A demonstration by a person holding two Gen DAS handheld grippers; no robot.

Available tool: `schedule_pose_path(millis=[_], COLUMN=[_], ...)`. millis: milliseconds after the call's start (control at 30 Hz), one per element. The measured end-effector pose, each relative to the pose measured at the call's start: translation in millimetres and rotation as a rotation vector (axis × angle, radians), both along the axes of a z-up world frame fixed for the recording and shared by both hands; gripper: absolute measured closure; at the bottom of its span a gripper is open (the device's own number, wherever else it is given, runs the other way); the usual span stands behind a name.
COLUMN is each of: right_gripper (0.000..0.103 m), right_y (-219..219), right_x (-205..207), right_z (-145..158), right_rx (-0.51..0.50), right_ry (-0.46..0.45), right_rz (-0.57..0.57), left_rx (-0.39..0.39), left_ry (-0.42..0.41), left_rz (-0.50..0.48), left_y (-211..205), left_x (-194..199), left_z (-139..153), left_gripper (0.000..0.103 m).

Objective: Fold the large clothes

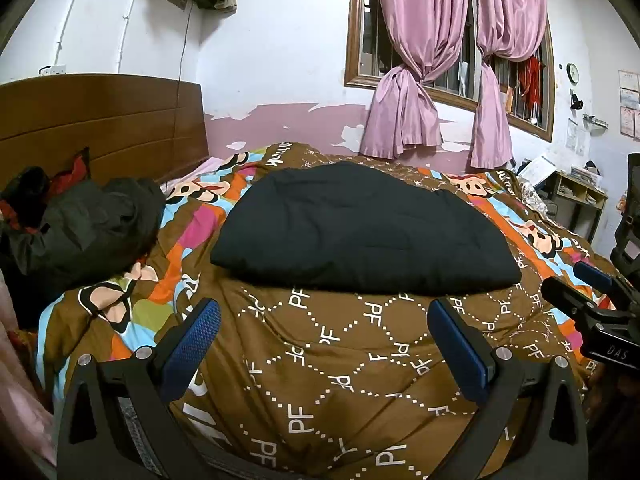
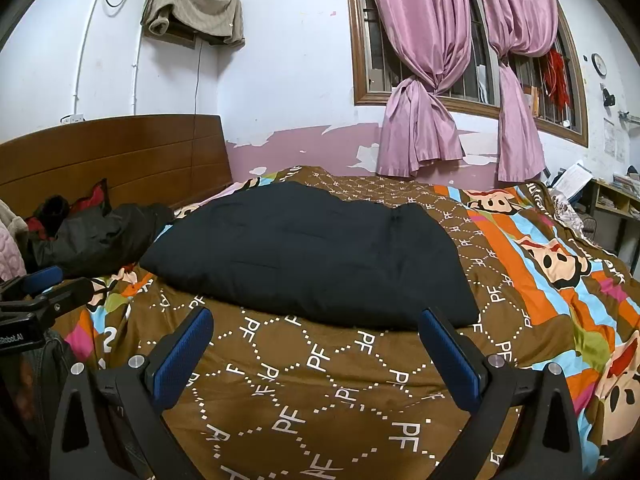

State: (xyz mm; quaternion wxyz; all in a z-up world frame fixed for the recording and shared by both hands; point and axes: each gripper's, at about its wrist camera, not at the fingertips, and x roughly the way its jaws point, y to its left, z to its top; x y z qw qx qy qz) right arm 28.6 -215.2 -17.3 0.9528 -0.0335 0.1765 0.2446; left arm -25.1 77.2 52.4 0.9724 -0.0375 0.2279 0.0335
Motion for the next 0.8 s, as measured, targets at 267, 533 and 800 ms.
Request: schedule_pose_path(millis=[267, 533, 800], right_gripper=[0.000, 0.000, 0.000], right_y=[-0.2, 0.1, 0.6], right_x=[0.2, 0.1, 0.0], right_z=[0.2, 0.0, 0.2], right_rx=[0.000, 0.000, 0.000], right_ry=[-0.001, 0.000, -0.001], right_rz=[0.000, 0.000, 0.000], left_rx=[0.000, -0.002, 0.000], left_ry=[0.004, 0.004, 0.003], left_rz=[-0.005, -0.006, -0.008], left_y=[-1.0, -2.4, -3.9], left_x=[-0.7, -1.8, -2.6], left_z=[0.5, 1.2, 2.5], left_gripper=[0.002, 0.002, 0.002])
